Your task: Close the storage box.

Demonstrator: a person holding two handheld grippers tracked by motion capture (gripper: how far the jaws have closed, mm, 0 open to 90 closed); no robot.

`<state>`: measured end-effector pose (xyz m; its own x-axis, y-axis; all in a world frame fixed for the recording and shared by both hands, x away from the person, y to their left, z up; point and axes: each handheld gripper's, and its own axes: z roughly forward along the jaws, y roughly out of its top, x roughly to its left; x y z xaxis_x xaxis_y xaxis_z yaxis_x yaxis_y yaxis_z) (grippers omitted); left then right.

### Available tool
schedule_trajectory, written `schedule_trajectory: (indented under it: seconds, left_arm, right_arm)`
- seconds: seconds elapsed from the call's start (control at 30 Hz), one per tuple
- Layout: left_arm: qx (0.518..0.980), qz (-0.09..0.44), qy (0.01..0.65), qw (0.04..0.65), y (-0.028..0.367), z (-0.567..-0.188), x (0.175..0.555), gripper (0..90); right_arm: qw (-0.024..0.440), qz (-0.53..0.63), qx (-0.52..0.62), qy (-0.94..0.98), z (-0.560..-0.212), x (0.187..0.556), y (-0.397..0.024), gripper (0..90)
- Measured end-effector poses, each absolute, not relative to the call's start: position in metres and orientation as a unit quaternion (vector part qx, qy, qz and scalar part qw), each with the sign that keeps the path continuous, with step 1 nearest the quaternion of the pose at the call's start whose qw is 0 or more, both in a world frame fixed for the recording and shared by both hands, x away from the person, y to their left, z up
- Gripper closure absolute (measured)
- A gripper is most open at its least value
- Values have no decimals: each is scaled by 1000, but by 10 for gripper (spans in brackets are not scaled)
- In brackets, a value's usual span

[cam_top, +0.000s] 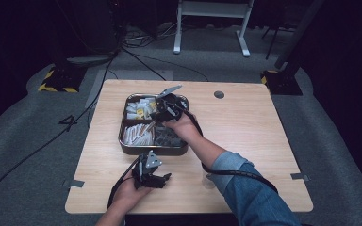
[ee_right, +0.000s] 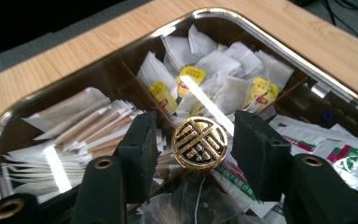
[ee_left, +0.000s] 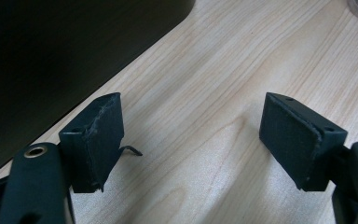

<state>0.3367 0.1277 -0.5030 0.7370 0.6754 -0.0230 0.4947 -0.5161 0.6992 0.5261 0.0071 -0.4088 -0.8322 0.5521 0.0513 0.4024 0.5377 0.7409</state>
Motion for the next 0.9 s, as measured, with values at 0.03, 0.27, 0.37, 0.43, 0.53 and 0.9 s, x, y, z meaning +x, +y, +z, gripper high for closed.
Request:
schedule_trajectory:
  seconds: [0.03, 0.27, 0.37, 0.43, 0.53, 0.9]
  left_arm:
    - [862, 128, 339, 356, 128, -503, 337, 224]
    - [865, 123, 333, 356, 129, -503, 338, 224]
    - [865, 122, 332, 356, 130, -503, 338, 224]
    - [865, 121, 331, 357, 130, -503, 338, 224]
    - [866, 121, 330, 357, 131, -503, 337, 225]
    - [867, 122, 327, 355, 135, -503, 336, 225]
  right_arm:
    - [94, 399, 272, 871, -405, 525, 5, 499]
    - [86, 435, 252, 860, -378, 511, -13, 494]
    - [88, 447, 243, 856, -367, 506, -25, 491]
    - [92, 450, 236, 857, -361, 502, -32, 489]
    - [94, 455, 226, 856, -353, 495, -47, 489]
    - [121, 473, 217, 845, -336, 466, -107, 483]
